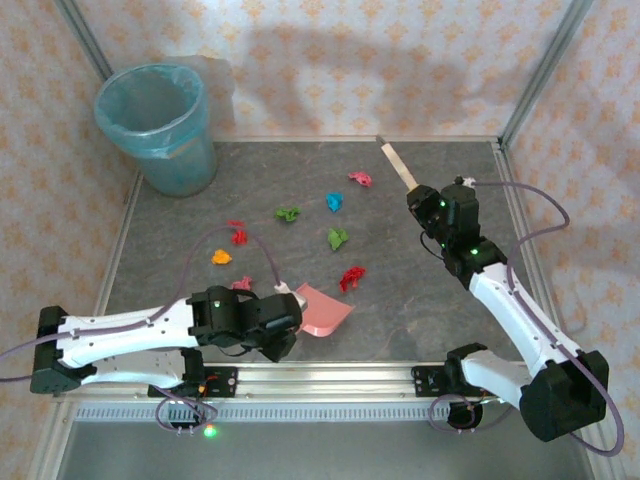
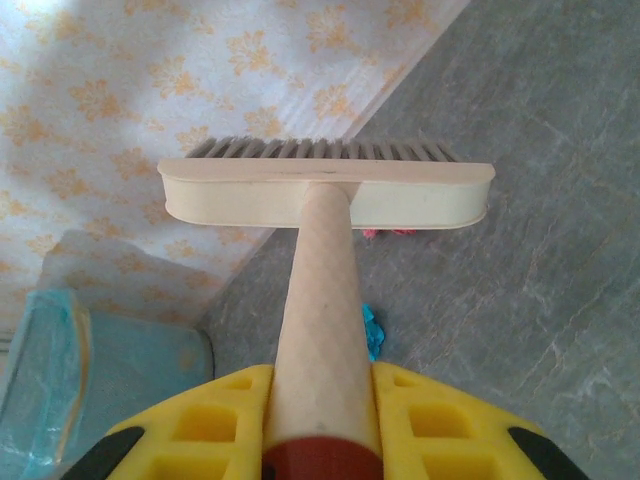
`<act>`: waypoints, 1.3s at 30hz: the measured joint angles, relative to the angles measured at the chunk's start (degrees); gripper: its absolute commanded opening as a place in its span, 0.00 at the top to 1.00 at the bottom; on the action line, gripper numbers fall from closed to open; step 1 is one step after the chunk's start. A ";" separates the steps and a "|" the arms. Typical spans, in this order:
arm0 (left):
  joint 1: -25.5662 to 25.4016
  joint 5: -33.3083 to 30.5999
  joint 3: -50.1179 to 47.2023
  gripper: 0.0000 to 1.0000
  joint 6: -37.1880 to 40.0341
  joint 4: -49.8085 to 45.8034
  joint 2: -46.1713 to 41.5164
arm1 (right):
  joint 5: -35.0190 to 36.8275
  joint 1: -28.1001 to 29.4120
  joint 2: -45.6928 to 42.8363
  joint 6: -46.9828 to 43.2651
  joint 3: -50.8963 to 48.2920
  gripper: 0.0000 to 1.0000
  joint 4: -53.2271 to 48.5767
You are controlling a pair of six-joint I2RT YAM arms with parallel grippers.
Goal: Sweep away the paper scraps from the table
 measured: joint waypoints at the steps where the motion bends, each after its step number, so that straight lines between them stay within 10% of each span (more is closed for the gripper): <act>1: -0.48 0.00 0.00 1.00 0.07 0.00 0.52 | -0.02 0.04 0.28 1.49 1.27 1.00 -1.92; 15: -1.29 -4.90 1.31 1.00 2.89 -0.52 11.45 | 3.72 5.68 -8.63 15.26 5.35 1.00 -23.19; 39: -1.29 -11.41 -4.15 1.00 2.86 10.91 18.53 | -1.73 17.14 -6.73 18.43 0.09 1.00 -25.16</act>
